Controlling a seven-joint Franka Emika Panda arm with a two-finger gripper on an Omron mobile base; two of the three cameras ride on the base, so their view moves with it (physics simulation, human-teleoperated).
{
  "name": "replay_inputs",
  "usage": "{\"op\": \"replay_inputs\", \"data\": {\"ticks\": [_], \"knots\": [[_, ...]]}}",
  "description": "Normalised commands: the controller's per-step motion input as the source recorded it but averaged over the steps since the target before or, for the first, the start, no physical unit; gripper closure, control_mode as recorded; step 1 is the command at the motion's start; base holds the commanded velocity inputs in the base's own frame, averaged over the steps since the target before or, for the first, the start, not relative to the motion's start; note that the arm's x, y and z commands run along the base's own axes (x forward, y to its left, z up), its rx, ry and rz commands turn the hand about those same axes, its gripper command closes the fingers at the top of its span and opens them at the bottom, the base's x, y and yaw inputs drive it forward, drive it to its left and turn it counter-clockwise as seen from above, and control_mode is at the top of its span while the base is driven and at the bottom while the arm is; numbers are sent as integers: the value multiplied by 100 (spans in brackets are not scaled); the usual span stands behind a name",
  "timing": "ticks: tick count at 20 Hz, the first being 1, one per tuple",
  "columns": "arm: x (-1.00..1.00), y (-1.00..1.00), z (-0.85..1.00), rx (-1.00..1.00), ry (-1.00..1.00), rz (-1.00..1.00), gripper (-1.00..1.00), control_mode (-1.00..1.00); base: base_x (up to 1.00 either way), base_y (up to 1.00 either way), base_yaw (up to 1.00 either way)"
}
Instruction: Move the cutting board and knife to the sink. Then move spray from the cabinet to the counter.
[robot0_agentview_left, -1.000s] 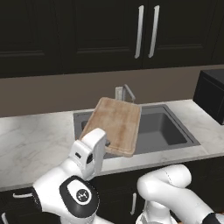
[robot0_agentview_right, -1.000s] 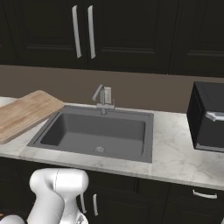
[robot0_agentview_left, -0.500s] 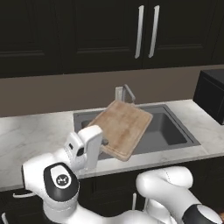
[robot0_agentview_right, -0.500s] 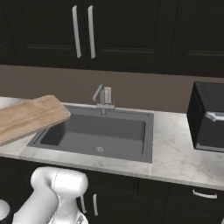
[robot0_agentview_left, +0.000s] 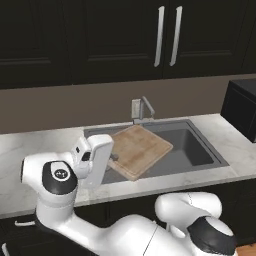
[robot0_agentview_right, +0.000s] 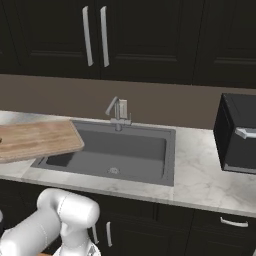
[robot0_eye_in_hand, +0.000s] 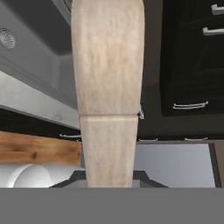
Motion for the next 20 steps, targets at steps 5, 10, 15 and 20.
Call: {"op": "replay_inputs", "data": {"ticks": [5, 10, 15, 20], "knots": [[39, 0, -26, 1, 3, -7, 100, -100, 0, 0, 0], [49, 0, -25, 0, 3, -9, 100, -100, 0, 0, 0], [50, 0, -15, 1, 10, -13, 100, -100, 0, 0, 0], [48, 0, -10, 4, 13, -16, 100, -100, 0, 0, 0]]}}
